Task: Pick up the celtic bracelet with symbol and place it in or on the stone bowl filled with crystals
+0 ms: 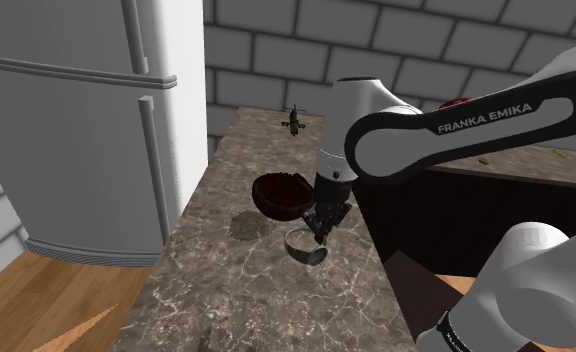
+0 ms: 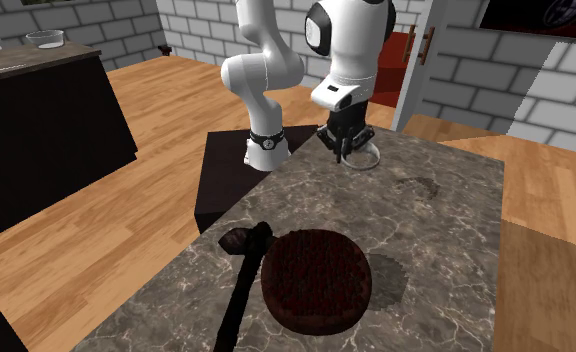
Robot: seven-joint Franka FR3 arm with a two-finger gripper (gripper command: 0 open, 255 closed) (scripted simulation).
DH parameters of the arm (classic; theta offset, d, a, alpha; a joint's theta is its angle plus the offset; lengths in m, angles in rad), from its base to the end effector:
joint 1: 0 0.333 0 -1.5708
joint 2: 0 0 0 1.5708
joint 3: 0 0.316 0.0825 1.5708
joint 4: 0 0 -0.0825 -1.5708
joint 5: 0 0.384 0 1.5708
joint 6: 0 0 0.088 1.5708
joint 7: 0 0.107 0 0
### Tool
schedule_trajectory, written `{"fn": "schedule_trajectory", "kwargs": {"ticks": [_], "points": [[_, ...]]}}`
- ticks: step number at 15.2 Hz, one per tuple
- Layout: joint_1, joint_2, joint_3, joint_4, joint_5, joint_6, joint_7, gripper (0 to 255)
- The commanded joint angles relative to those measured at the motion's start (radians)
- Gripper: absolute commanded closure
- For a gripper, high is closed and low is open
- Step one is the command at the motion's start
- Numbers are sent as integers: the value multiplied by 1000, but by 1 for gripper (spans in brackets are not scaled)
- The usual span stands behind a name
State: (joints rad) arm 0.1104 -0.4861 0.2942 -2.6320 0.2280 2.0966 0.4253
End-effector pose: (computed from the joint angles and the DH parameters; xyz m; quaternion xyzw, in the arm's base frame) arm 0.3441 0.1549 0.3924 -0.9952 0.0890 0.0381 0.0152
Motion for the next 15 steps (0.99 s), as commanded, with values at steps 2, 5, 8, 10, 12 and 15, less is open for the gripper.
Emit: {"fn": "schedule_trajectory", "kwargs": {"ticks": [2,5,8,10,12,15], "points": [[-1,-21,-7,24,-4,-46,0,255],[-2,-39,-14,53,-8,-92,2,255],[-3,-51,-18,74,-11,-125,4,255],[-31,7,-41,115,-39,-112,-27,255],[-57,67,-62,160,-65,-101,-57,255],[-92,157,-91,235,-99,-90,-96,255]]}}
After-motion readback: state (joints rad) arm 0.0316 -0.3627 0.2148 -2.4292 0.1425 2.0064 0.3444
